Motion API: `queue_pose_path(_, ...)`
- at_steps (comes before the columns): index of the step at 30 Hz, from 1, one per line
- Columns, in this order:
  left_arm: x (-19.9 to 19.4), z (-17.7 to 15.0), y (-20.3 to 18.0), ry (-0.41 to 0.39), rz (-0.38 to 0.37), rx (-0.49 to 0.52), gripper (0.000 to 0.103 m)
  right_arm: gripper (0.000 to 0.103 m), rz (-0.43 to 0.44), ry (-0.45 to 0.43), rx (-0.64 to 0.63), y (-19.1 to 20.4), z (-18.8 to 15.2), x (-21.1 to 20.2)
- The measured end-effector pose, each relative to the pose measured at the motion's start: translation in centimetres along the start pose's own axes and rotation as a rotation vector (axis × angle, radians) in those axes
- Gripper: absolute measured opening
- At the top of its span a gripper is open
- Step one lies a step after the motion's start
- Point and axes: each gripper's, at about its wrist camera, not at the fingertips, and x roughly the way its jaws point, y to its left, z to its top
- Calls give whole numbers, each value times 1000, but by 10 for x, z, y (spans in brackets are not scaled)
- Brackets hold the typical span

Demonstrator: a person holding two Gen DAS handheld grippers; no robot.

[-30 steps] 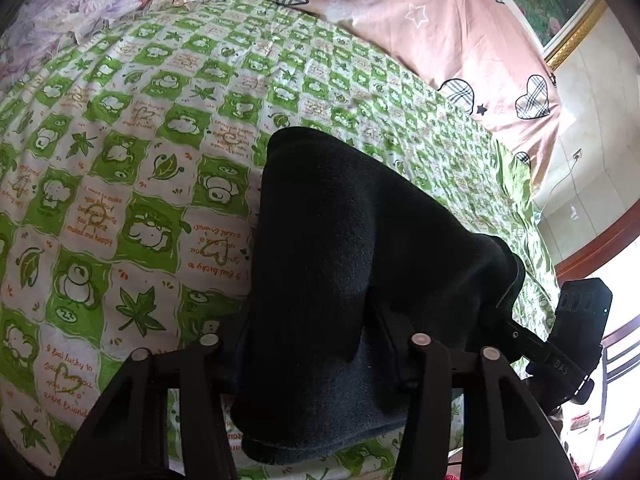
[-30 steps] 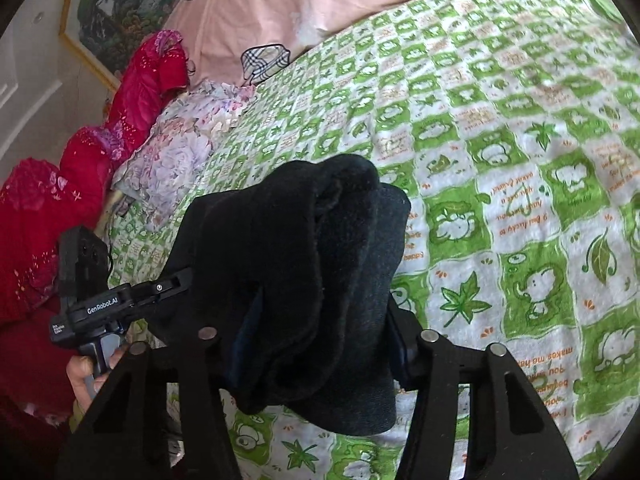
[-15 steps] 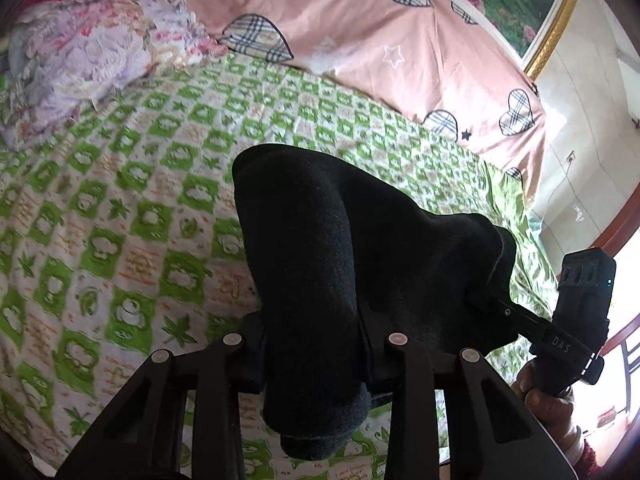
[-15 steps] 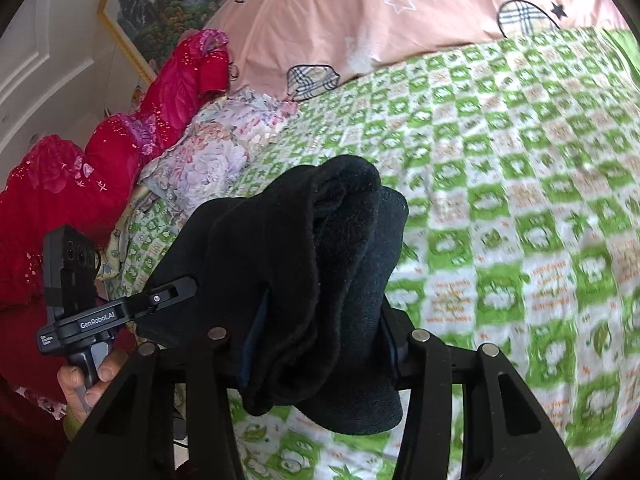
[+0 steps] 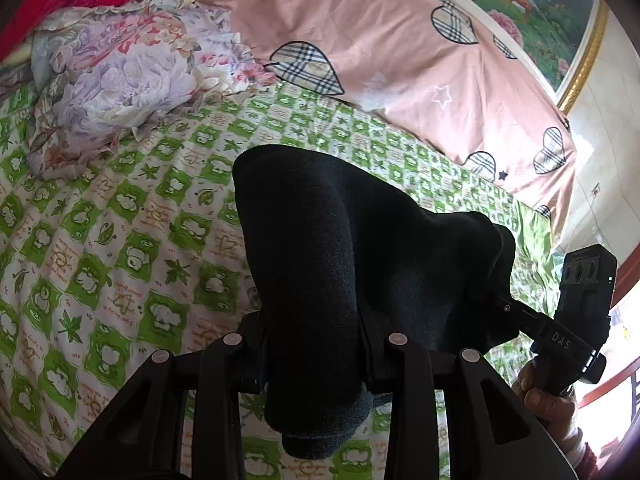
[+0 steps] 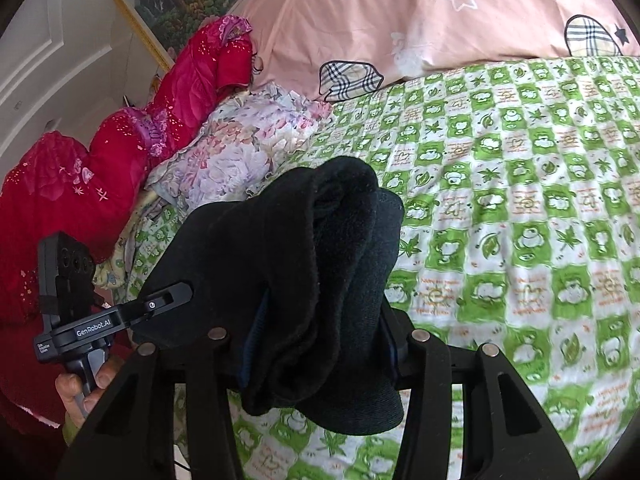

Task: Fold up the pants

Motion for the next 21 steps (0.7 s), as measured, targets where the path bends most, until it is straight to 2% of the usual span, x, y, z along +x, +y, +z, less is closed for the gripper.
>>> queue_pose_path(9,17,13,16,3,35,-22,33,49,5,34,-5,-8,15,35)
queue_pose_path(15,31,15,27,33,48,-38,33,50,-3,79,7,-18,16,56)
queue_pose_path(18,35,13,30,43,47,-39,34,53,-13,93,15,-24,14,62)
queue_pose_path(21,37,10,33,49,41,-41,39,58,-27,101,19,-29,13,64)
